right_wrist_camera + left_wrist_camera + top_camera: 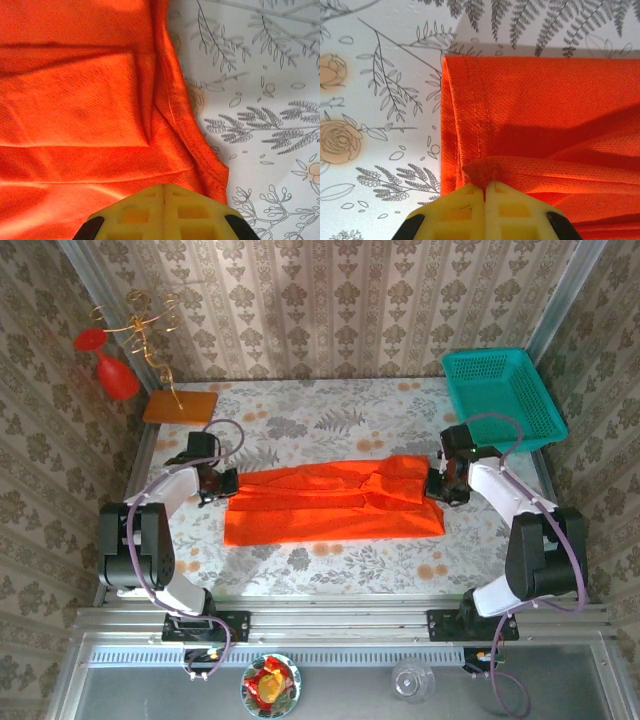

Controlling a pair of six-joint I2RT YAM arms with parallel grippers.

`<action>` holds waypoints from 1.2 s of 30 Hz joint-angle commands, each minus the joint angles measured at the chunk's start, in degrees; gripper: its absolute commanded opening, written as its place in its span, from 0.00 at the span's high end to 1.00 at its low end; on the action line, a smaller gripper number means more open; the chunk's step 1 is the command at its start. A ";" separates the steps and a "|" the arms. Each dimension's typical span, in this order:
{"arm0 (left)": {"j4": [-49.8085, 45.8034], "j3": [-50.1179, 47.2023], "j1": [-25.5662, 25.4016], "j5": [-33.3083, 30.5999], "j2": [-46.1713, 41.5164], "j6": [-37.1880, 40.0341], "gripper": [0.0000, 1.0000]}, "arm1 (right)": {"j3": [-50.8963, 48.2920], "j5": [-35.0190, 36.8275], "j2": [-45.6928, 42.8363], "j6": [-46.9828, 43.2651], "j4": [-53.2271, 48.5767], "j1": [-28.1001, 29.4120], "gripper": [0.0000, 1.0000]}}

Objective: Fold the inside-out t-shirt
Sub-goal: Fold the T-shirt at the center of the table.

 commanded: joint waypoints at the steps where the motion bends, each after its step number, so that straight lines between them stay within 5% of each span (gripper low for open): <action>1: -0.42 -1.54 -0.72 -1.05 -2.28 -1.34 0.95 | -2.49 1.47 -1.08 1.78 1.54 -0.30 1.00; 4: -2.08 -2.19 -1.29 -3.81 -4.50 -2.01 0.80 | -2.60 0.90 -1.08 2.01 2.08 -0.04 0.99; 7: -3.91 -2.00 -1.25 -7.09 -6.88 -2.37 0.73 | -0.80 -0.22 -0.62 2.06 2.07 0.14 0.87; 15: -6.61 1.79 0.57 -1.41 -3.50 -2.02 0.70 | 5.58 -4.11 7.69 1.92 2.77 0.06 0.61; 23: -5.98 2.88 2.95 5.62 2.31 -2.02 0.70 | 9.15 -8.89 15.96 2.94 4.81 0.06 0.57; 28: -5.75 2.71 3.67 7.63 4.17 -1.76 0.70 | 8.54 -10.20 16.74 3.00 5.45 0.06 0.69; 33: -4.75 2.62 3.85 8.05 4.92 -1.89 0.74 | 8.50 -9.53 15.09 2.84 5.00 0.05 0.99; 36: -4.79 3.40 4.18 7.45 5.06 -2.33 0.76 | 9.46 -8.66 13.69 2.62 3.85 0.06 1.00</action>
